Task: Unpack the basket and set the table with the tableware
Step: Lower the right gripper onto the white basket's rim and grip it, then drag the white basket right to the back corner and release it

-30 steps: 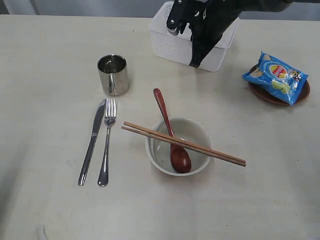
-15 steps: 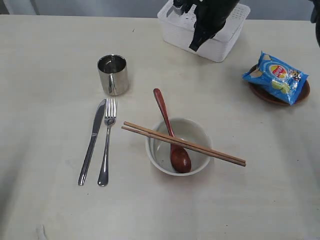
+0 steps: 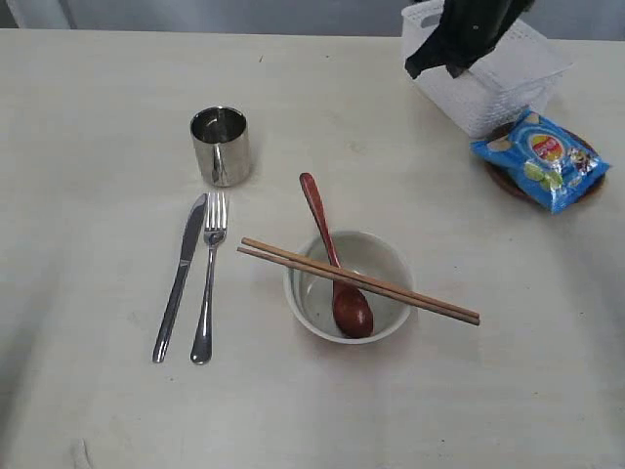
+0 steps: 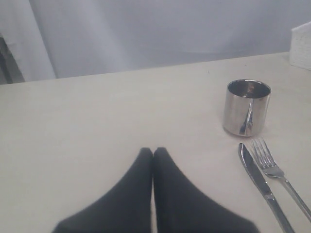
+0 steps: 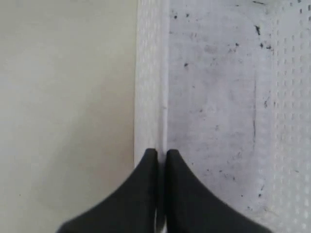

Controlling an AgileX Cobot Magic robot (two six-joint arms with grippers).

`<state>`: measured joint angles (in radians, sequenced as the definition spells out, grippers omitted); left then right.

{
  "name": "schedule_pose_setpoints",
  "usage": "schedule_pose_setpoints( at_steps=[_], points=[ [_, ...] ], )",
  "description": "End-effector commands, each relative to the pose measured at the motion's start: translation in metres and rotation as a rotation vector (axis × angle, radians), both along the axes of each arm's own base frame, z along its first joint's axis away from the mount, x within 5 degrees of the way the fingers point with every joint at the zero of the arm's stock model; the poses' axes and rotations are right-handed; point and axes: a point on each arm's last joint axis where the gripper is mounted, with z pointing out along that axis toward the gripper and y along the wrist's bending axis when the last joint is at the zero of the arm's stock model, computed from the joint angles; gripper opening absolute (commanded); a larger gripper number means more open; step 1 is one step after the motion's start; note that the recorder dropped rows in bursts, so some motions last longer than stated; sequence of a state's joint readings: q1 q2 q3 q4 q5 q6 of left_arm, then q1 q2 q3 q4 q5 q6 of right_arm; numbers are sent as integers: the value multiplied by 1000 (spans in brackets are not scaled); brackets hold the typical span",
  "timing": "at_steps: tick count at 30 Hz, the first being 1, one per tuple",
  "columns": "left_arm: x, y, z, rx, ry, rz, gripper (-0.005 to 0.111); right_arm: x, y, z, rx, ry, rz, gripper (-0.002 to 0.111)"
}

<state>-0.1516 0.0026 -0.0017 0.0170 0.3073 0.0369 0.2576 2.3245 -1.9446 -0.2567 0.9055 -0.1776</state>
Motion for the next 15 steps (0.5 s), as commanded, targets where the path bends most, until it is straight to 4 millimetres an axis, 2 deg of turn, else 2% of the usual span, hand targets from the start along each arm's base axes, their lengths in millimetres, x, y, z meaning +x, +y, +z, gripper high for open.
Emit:
schedule_pose_setpoints(
  at_steps=[1, 5, 9, 15],
  points=[
    [0, 0, 0, 4, -9, 3, 0, -9, -28, -7, -6, 131, -254, 0],
    [0, 0, 0, 4, -9, 3, 0, -14, -34, -7, -21, 148, -421, 0],
    [0, 0, 0, 4, -9, 3, 0, -15, -34, -7, -4, 143, -488, 0],
    [0, 0, 0, 4, -9, 3, 0, -10, -33, -5, 35, 82, -491, 0]
  ],
)
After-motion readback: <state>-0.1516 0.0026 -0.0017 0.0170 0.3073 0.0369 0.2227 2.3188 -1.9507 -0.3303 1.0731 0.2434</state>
